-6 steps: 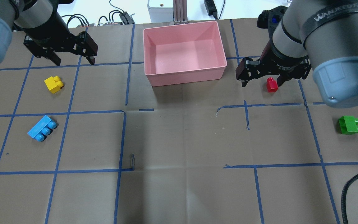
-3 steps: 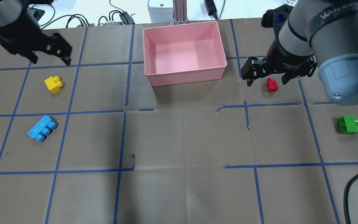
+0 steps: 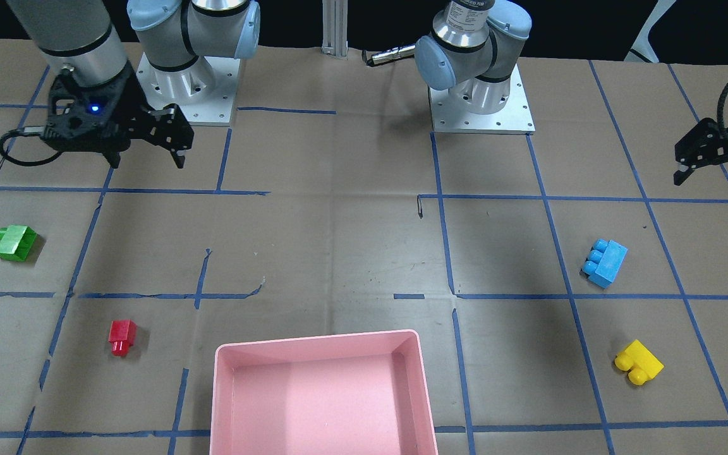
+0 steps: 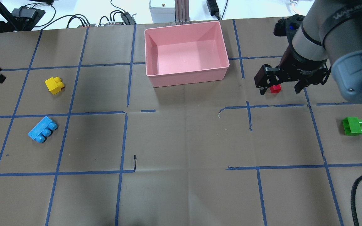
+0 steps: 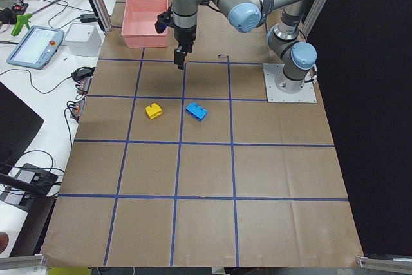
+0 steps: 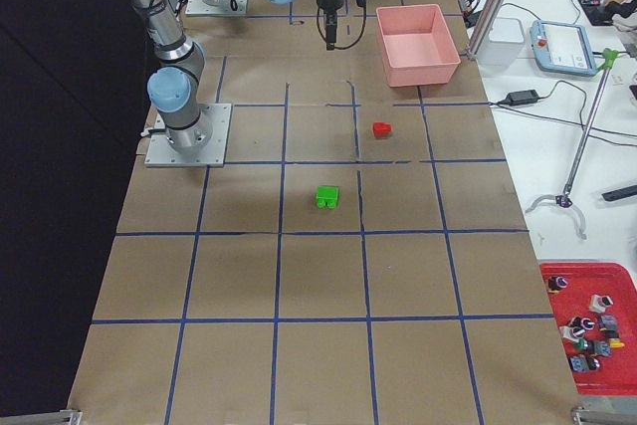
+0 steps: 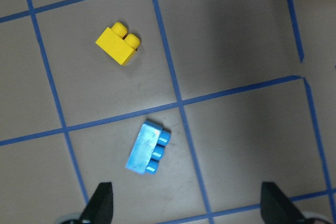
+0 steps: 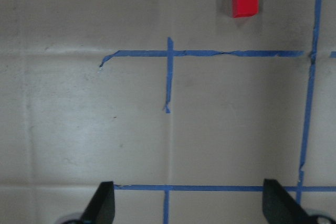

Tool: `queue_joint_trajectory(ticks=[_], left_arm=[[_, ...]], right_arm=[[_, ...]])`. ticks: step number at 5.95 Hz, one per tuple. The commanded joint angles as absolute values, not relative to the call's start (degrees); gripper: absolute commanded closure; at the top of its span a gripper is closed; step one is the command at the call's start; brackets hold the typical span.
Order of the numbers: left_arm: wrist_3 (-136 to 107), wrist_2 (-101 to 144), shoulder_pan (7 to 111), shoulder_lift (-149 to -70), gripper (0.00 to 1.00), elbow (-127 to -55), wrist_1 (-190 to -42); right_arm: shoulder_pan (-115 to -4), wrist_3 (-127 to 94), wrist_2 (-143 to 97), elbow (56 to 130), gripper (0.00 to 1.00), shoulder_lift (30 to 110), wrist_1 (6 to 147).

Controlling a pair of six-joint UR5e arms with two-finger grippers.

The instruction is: Put all blocks into box

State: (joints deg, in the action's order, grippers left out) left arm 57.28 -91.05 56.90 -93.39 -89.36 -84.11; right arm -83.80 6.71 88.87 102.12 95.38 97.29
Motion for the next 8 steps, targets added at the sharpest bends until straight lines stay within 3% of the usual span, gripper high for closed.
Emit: queue_joint_trajectory(ticks=[1,4,6,8], left_arm=[[73.35,-90.62,52.74,-95.88,0.02,-90.17,-81.66],[73.75,-85.96,53.09,-97.81,0.02,-99.09,-73.02],[71.9,-82.71,53.35,-101.4,0.02,-108.85,-58.88],[71.71,-82.71,54.31,-104.75,0.02,-114.06,-51.44]], right_arm=[[-68.89,23.98,88.59,102.74,0.0,95.19,101.65],[-54.27,34.18,87.98,106.32,0.01,88.63,113.05],[-48.89,38.67,87.98,114.15,0.01,83.79,126.27],[-47.99,38.15,87.89,114.17,0.01,75.36,133.13]])
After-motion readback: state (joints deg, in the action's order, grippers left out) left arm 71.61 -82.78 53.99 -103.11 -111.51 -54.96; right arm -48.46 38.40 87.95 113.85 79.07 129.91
